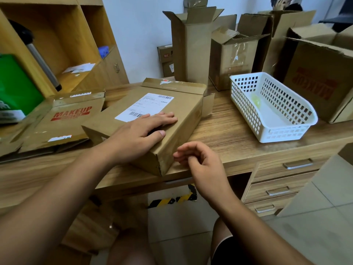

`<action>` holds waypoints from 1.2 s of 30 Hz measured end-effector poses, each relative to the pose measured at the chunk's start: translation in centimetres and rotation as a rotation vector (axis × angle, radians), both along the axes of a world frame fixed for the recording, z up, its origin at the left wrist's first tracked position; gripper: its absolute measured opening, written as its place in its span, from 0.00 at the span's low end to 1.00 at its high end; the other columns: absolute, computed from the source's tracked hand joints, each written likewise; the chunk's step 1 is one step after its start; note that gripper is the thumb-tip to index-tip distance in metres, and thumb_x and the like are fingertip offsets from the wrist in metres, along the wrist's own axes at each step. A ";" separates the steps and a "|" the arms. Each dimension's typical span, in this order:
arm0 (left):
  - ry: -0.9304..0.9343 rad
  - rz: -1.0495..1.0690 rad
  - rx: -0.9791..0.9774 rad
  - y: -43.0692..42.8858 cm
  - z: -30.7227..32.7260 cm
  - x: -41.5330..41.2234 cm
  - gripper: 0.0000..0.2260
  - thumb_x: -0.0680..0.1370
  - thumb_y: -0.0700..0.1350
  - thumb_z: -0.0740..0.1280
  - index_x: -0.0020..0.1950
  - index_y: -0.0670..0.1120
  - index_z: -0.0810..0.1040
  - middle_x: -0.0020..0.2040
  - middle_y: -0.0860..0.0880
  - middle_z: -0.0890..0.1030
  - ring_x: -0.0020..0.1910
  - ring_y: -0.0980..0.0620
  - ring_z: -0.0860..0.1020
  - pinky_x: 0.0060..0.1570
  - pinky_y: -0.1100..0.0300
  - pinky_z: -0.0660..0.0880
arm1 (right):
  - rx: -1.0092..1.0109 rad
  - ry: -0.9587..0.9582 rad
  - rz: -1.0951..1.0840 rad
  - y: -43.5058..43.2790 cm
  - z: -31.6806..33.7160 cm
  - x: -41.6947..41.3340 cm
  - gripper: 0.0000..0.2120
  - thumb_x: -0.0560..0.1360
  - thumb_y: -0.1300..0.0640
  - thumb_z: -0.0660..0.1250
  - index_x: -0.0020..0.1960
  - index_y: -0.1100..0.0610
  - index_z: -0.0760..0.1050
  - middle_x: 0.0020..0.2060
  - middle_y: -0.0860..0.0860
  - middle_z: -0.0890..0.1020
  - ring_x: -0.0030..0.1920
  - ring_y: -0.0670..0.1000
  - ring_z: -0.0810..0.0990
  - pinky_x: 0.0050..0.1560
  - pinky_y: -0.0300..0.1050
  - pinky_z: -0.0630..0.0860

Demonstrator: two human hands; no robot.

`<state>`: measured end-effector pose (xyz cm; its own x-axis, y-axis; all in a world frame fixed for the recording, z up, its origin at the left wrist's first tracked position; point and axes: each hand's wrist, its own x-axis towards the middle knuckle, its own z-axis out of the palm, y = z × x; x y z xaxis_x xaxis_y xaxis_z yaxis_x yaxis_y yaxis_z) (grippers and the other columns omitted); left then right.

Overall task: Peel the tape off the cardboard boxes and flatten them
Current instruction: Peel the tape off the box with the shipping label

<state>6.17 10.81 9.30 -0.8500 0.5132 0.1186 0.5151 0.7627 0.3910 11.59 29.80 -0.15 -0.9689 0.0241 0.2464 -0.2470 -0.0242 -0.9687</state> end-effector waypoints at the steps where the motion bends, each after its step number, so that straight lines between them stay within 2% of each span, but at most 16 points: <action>1: 0.000 0.003 0.000 0.0 0.0 0.0 0.23 0.78 0.54 0.55 0.73 0.66 0.67 0.73 0.73 0.62 0.72 0.77 0.54 0.71 0.75 0.47 | -0.020 0.003 -0.013 -0.2 -0.1 0.0 0.19 0.76 0.76 0.56 0.52 0.59 0.80 0.45 0.52 0.86 0.50 0.49 0.85 0.59 0.54 0.81; 4: -0.005 0.000 -0.003 0.0 -0.2 -0.1 0.23 0.78 0.54 0.55 0.74 0.65 0.67 0.74 0.72 0.62 0.73 0.74 0.55 0.76 0.65 0.49 | -0.092 0.020 -0.050 -0.9 -0.3 0.7 0.20 0.78 0.74 0.58 0.59 0.55 0.79 0.53 0.48 0.85 0.58 0.47 0.83 0.65 0.53 0.78; 8: -0.001 0.004 0.008 0.0 -0.2 -0.1 0.23 0.78 0.54 0.55 0.74 0.64 0.68 0.74 0.71 0.63 0.73 0.74 0.55 0.76 0.64 0.51 | -0.137 0.071 -0.005 -2.4 -0.8 2.3 0.27 0.79 0.74 0.57 0.70 0.52 0.73 0.66 0.44 0.79 0.68 0.42 0.76 0.71 0.42 0.71; 10: 0.006 0.004 0.008 0.0 -0.3 -0.1 0.23 0.79 0.54 0.55 0.74 0.64 0.68 0.74 0.71 0.63 0.74 0.73 0.56 0.77 0.62 0.52 | -0.142 0.110 0.009 -3.2 -1.5 2.9 0.28 0.79 0.74 0.56 0.73 0.51 0.71 0.70 0.44 0.76 0.72 0.43 0.72 0.74 0.44 0.69; 12: 0.014 0.004 0.004 0.0 -0.4 -0.2 0.23 0.79 0.54 0.55 0.74 0.64 0.67 0.74 0.71 0.63 0.74 0.73 0.56 0.77 0.60 0.52 | -0.100 0.158 -0.029 -3.8 -2.3 3.1 0.28 0.77 0.71 0.56 0.73 0.52 0.71 0.72 0.43 0.74 0.74 0.45 0.70 0.75 0.50 0.67; 15: 0.018 0.008 0.001 0.0 -0.4 -0.2 0.23 0.79 0.55 0.55 0.74 0.64 0.67 0.74 0.71 0.63 0.74 0.72 0.56 0.77 0.59 0.53 | -0.049 0.194 -0.093 -3.9 -2.8 3.1 0.28 0.76 0.70 0.56 0.71 0.50 0.73 0.70 0.43 0.76 0.73 0.47 0.72 0.74 0.55 0.69; 20: 0.015 0.014 0.002 0.0 -0.3 -0.2 0.23 0.78 0.55 0.55 0.74 0.65 0.67 0.74 0.71 0.63 0.75 0.70 0.57 0.78 0.55 0.55 | -0.054 0.182 -0.109 -3.3 -2.4 3.1 0.24 0.77 0.68 0.57 0.67 0.50 0.77 0.63 0.42 0.81 0.67 0.46 0.78 0.68 0.46 0.74; 23: 0.014 0.018 0.000 0.0 -0.3 -0.1 0.23 0.78 0.55 0.55 0.74 0.65 0.67 0.74 0.71 0.63 0.75 0.69 0.57 0.77 0.53 0.56 | -0.103 0.151 -0.090 -2.9 -1.9 2.7 0.22 0.78 0.73 0.57 0.64 0.54 0.78 0.58 0.44 0.84 0.62 0.46 0.81 0.64 0.44 0.77; 28: 0.015 0.032 -0.016 0.0 -0.3 -0.1 0.23 0.78 0.58 0.53 0.74 0.67 0.67 0.74 0.73 0.62 0.75 0.69 0.57 0.78 0.53 0.55 | -0.111 0.203 -0.104 -2.6 -1.0 1.8 0.21 0.78 0.73 0.58 0.63 0.54 0.78 0.58 0.46 0.83 0.63 0.49 0.81 0.64 0.43 0.77; 36: 0.029 0.025 -0.025 0.1 -0.5 -0.2 0.24 0.78 0.56 0.54 0.74 0.64 0.67 0.75 0.71 0.62 0.75 0.69 0.57 0.77 0.53 0.56 | -0.014 0.253 -0.149 -2.4 -1.7 1.7 0.19 0.80 0.71 0.60 0.61 0.54 0.81 0.56 0.44 0.84 0.60 0.48 0.82 0.62 0.45 0.78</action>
